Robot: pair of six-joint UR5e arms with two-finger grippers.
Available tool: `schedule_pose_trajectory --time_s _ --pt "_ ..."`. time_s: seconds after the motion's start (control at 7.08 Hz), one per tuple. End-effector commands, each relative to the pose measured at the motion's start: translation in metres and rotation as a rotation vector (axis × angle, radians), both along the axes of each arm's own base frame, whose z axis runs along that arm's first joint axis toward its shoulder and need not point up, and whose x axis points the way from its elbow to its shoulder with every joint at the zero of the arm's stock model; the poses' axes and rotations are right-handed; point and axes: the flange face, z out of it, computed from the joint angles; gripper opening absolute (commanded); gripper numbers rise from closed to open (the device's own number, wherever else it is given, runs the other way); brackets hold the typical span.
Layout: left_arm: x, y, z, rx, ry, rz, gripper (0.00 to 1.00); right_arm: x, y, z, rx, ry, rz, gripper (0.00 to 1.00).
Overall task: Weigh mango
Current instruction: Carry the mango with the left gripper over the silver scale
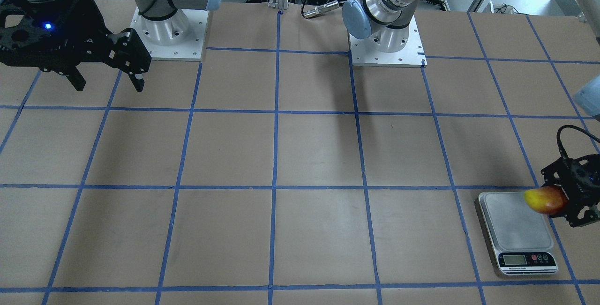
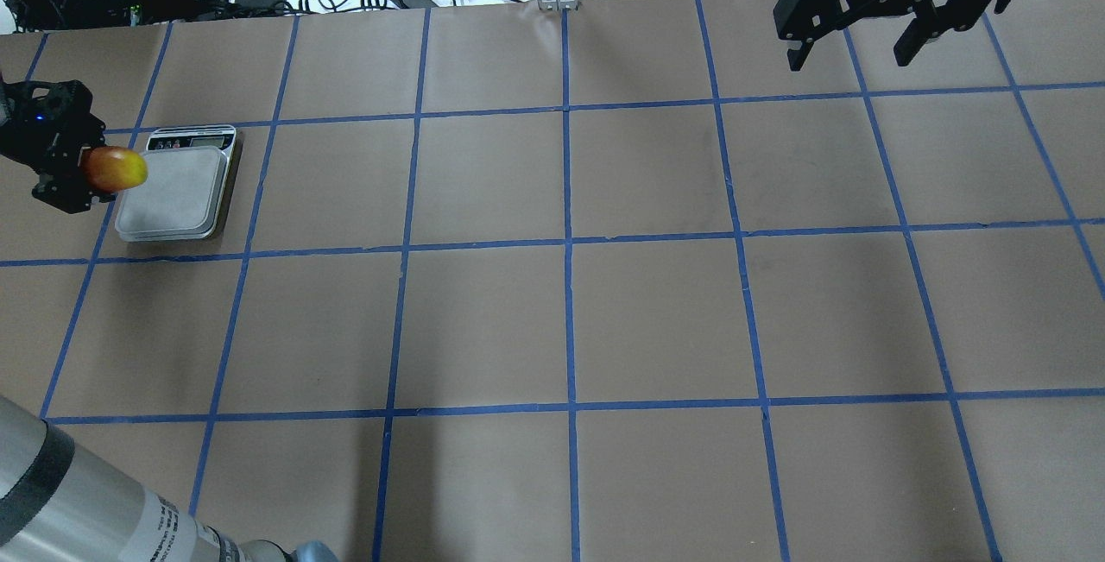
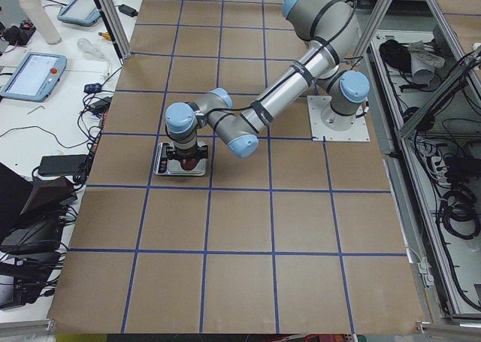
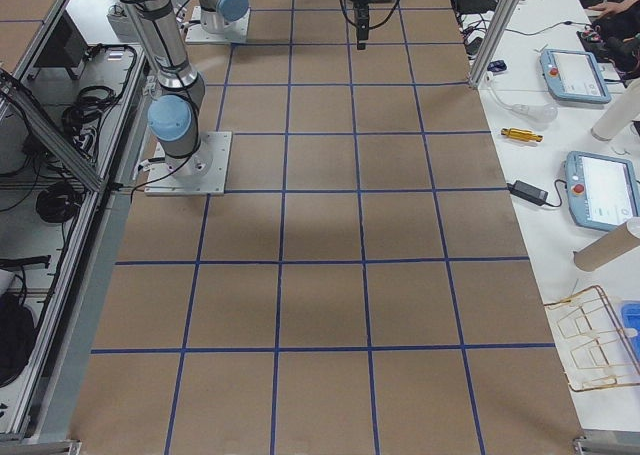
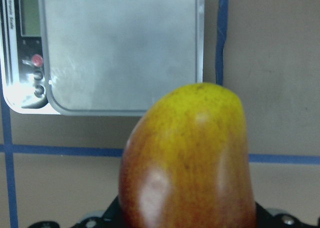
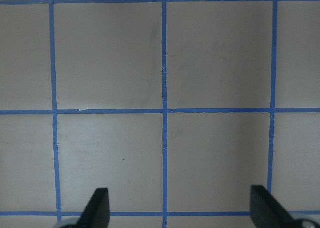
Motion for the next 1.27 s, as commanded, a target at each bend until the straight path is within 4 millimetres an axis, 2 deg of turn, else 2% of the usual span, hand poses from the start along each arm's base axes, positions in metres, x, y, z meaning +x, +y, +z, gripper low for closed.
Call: schedule_pose_trajectory --time_s 0.0,0.57,1.13 --pt "-0.012 -0.010 -0.021 0.011 0.013 -0.011 0.00 0.000 0.000 0.000 -0.001 0.000 0.000 1.00" --pt "-0.010 -0.014 -0.046 0.003 0.017 -0.006 0.00 0.000 0.000 0.000 0.001 0.000 0.000 1.00" --pt "-0.012 -0.017 -0.053 -0.002 0.021 -0.001 0.00 0.000 0.000 0.000 -0.001 0.000 0.000 1.00"
